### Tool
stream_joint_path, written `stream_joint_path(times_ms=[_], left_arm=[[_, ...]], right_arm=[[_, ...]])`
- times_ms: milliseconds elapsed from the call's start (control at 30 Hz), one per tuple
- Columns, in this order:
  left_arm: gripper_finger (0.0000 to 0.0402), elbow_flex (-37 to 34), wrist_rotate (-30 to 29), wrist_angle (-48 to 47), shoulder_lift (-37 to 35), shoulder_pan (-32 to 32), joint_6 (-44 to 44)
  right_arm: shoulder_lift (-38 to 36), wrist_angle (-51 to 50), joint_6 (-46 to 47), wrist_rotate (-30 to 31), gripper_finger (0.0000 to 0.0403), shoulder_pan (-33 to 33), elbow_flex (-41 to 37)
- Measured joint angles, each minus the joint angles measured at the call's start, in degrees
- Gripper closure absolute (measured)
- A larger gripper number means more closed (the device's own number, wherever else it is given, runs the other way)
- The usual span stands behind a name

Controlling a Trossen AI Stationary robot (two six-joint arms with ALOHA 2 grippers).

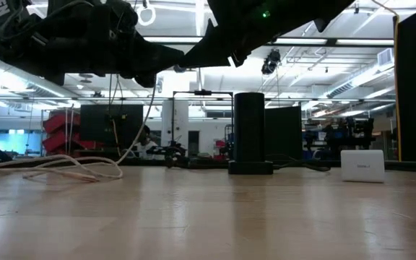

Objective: Insert USB
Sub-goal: Insert the pink USB cable into the white charger adapter

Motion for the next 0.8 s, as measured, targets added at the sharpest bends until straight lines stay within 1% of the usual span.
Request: stream_joint_path(times_ms=[100, 200, 300, 367, 500, 600, 800], left_arm=[[0.0399, 0.0, 0.01, 0.0, 0.0, 0.0, 0.22], [0.04, 0.0, -0.05, 0.02, 0.0, 0.0, 0.16], [0.04, 0.04, -0.18, 0.17, 0.0, 0.0, -0.07], [0.04, 0.07, -0.1, 0.58, -0.05, -0.04, -0.08], [0.0401, 0.11, -0.02, 0.59, -0.07, -0.04, -0.09], [0.0401, 0.11, -0.02, 0.57, -0.07, -0.04, -0.1], [0.0401, 0.11, 0.13, 0.6, -0.07, -0.04, -0.26]], right_arm=[[0.0, -0.04, -0.05, 0.04, 0.0402, 0.0, 0.0], [0.0, -0.19, -1.06, 0.1, 0.0391, -0.02, 0.0], [-0.69, -1.81, -2.66, 0.37, 0.0363, 0.55, 0.0], [-1.81, -3.64, -2.84, 1.68, 0.0338, 1.17, -0.02], [-5.52, -9.33, -2.07, 6.86, 0.0286, 3.18, -0.01], [-8.53, -16.51, 2.17, 10.23, 0.0252, 4.79, 0.0], [-13.22, -34.9, 18.44, 8.94, 0.021, 6.97, 0.0]])
